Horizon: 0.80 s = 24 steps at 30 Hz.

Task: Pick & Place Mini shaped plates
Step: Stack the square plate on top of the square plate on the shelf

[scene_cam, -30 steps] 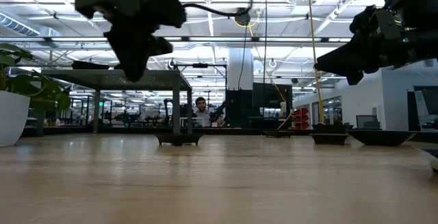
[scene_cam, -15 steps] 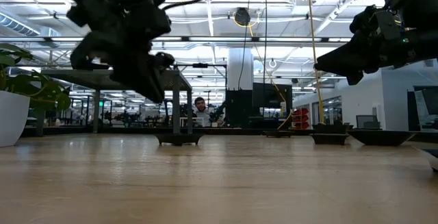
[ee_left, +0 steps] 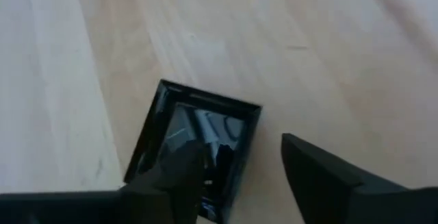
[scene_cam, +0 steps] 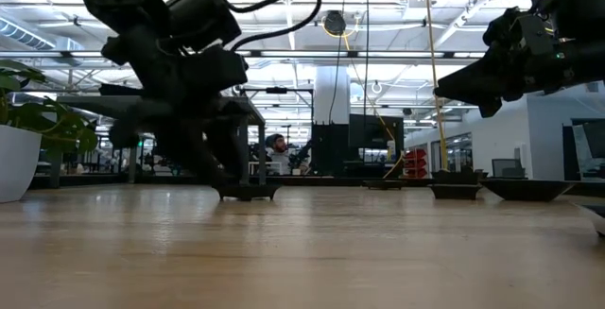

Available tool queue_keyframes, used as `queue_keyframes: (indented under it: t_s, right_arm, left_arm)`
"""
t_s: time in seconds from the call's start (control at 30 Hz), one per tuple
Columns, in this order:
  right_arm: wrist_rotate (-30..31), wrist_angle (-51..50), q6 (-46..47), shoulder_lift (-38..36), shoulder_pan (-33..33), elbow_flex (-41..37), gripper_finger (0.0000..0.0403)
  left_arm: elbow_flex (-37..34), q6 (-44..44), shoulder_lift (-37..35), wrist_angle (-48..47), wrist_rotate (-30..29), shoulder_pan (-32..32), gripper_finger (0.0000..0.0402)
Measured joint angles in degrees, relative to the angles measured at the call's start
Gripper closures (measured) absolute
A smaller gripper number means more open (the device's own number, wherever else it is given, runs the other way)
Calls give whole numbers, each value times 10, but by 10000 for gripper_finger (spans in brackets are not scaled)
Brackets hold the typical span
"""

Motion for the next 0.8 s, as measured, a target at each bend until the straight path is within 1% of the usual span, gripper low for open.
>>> queue_keyframes:
  t_s: [0.07, 0.13, 0.23, 0.3, 0.37, 0.53, 0.6, 0.67, 0.8]
  right_arm:
    - [0, 0, 0, 0, 0, 0, 297]
    - [0, 0, 0, 0, 0, 0, 297]
    - [0, 0, 0, 0, 0, 0, 297]
    - [0, 0, 0, 0, 0, 0, 297]
    - [0, 0, 0, 0, 0, 0, 297]
    - [0, 0, 0, 0, 0, 0, 297]
    - [0, 0, 0, 0, 0, 0, 297]
    - [0, 0, 0, 0, 0, 0, 297]
    - [0, 0, 0, 0, 0, 0, 297]
  left_arm:
    - [0, 13, 13, 16, -12, 0, 185]
    - [0, 13, 24, 13, -17, 0, 181]
    - [1, 14, 33, 15, -16, -2, 192]
    - [1, 15, 34, 13, -16, -5, 215]
    - [1, 15, 34, 12, -16, -7, 245]
    - [1, 14, 35, 11, -12, -8, 343]
    - [1, 8, 35, 13, -19, -7, 381]
    - [1, -10, 36, 13, -22, -5, 391]
    - [6, -34, 36, 16, -21, -6, 380]
